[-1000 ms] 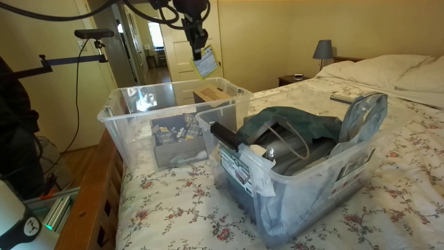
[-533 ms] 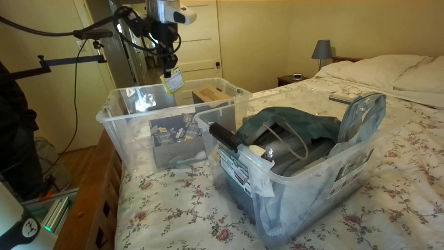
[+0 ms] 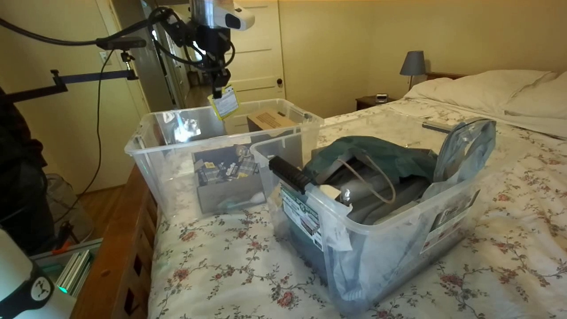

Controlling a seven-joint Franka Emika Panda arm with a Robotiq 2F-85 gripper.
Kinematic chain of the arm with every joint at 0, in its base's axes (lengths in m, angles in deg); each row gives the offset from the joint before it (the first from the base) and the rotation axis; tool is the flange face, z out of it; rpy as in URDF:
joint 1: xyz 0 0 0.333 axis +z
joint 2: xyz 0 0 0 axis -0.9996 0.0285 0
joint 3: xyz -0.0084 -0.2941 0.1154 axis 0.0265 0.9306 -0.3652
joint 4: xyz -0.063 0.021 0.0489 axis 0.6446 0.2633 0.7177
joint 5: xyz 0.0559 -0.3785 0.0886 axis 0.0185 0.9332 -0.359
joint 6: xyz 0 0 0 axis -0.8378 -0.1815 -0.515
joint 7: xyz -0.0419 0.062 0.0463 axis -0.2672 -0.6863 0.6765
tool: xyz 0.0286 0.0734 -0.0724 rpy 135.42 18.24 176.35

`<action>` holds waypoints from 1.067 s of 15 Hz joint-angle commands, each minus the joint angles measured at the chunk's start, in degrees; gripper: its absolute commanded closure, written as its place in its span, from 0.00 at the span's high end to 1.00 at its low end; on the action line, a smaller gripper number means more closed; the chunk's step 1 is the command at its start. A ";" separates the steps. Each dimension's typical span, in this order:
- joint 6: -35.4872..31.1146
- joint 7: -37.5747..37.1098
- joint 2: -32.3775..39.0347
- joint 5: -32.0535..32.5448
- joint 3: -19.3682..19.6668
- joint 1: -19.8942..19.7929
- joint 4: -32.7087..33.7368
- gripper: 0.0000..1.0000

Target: Remove the small yellow box from the container on the right and put it in the container on the left

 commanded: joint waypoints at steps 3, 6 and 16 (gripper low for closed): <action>1.00 4.90 8.77 -4.10 -1.93 2.74 1.43 0.00; 1.51 6.39 15.71 -5.28 -3.26 3.45 3.70 0.00; 0.17 5.93 26.15 -3.96 -5.18 3.40 8.21 0.02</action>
